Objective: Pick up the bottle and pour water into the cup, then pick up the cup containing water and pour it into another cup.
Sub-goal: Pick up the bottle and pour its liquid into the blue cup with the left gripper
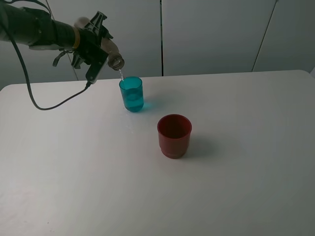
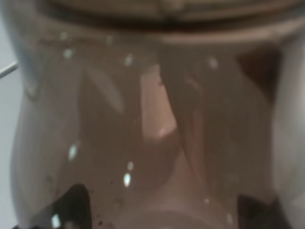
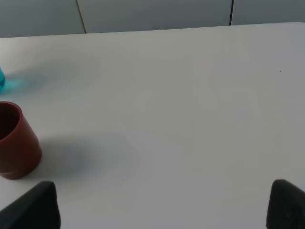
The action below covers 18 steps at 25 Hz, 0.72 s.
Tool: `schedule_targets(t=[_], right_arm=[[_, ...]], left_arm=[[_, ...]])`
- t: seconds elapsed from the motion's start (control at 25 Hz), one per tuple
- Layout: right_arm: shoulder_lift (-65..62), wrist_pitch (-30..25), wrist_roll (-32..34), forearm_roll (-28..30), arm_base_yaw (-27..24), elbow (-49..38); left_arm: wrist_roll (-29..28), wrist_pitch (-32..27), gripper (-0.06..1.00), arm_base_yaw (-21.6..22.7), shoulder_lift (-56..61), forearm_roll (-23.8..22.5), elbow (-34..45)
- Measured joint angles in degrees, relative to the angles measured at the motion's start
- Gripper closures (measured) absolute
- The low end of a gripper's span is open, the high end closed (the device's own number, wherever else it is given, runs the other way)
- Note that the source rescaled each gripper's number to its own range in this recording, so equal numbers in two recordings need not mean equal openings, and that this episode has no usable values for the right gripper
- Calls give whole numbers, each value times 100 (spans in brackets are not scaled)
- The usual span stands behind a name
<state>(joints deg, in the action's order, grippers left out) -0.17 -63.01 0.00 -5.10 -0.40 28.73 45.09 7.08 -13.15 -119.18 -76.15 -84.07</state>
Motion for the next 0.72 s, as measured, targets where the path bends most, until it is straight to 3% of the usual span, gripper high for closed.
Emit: schedule_targets(t=[0.72], right_arm=[[0, 0, 0, 0, 0, 0]], left_arm=[[2, 161, 92, -52, 0, 0, 0]])
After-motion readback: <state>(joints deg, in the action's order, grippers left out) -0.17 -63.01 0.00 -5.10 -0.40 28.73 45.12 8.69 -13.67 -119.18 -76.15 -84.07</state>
